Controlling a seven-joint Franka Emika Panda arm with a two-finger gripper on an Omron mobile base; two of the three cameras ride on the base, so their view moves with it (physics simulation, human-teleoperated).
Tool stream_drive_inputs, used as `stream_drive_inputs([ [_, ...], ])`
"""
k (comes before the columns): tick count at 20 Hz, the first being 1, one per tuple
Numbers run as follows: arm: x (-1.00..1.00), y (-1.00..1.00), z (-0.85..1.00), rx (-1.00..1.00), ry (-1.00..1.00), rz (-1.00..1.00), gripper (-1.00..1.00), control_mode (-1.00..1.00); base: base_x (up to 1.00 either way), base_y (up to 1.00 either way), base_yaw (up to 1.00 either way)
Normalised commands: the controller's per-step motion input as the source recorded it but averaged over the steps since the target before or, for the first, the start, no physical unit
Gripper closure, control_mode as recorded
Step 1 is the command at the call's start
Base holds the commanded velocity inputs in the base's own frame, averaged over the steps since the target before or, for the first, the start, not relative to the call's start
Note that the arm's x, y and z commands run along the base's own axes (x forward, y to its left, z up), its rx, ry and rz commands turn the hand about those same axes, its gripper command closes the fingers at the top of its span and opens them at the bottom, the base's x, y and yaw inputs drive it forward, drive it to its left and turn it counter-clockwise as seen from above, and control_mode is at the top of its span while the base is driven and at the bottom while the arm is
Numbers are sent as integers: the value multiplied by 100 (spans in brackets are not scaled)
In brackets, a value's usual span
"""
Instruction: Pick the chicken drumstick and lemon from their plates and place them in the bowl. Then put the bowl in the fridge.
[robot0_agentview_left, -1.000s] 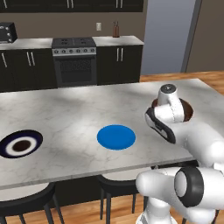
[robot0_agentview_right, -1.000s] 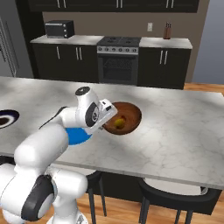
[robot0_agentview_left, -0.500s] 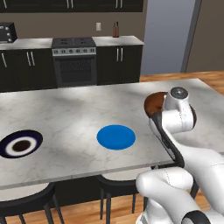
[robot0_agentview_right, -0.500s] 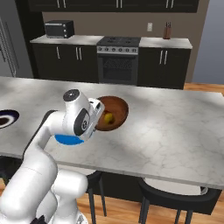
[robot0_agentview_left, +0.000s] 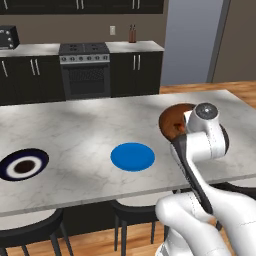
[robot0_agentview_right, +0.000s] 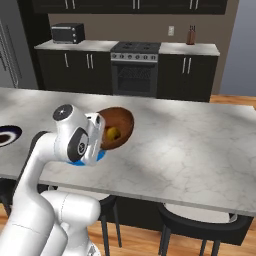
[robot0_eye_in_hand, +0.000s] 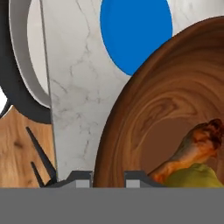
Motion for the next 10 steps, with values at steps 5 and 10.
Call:
stream_drive_inputs([
  [5,-33,1,29,-1,23,16,100,-100,0,0,0],
  [10,-36,0,13,7,19,15,100,-100,0,0,0],
])
